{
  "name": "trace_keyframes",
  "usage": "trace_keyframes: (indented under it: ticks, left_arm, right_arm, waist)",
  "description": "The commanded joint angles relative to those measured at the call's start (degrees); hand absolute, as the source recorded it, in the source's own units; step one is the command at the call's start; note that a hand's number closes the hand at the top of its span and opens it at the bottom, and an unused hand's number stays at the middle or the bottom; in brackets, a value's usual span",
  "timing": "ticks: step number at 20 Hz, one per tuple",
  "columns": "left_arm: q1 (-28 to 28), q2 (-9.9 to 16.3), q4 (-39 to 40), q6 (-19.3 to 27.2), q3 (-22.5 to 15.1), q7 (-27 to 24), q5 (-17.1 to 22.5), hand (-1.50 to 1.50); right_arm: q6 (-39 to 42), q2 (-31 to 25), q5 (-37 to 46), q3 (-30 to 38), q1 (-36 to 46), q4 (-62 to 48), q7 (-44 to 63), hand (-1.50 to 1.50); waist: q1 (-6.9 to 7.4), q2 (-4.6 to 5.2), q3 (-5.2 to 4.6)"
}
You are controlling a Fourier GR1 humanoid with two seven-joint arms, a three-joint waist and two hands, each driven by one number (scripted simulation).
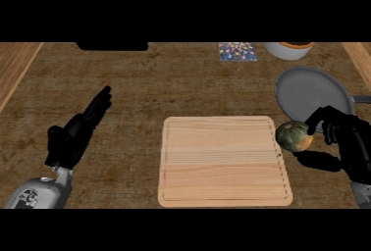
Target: Pick the squash from the cutting board and place it in the pan
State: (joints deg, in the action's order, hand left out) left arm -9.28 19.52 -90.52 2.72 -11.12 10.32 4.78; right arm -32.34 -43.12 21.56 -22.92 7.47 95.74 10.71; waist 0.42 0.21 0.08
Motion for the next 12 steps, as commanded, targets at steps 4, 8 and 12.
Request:
trace_keyframes:
  ticks: [4,8,12]
  left_arm:
    - [0.5,-0.9,0.0,-1.5,0.9,-0.6,0.0,0.0]
    - [-4.4,-3.5,0.6,0.2,0.0,3.2,-2.7,0.0]
    - [1.8,-1.7,-2.9,-2.4,2.7,1.7,-1.7,0.0]
  right_arm:
    - [1.6,5.0,-4.8,8.9,11.6,-26.8,-16.2,1.5]
    - [2.4,10.2,-3.7,10.9,18.5,-40.7,-24.6,1.5]
    - [4.0,12.3,-4.1,15.7,23.5,-52.0,-33.3,1.5]
  waist:
    - [1.09,0.23,0.03]
    - [0.65,0.18,0.01]
    - [0.54,-0.03,-0.03]
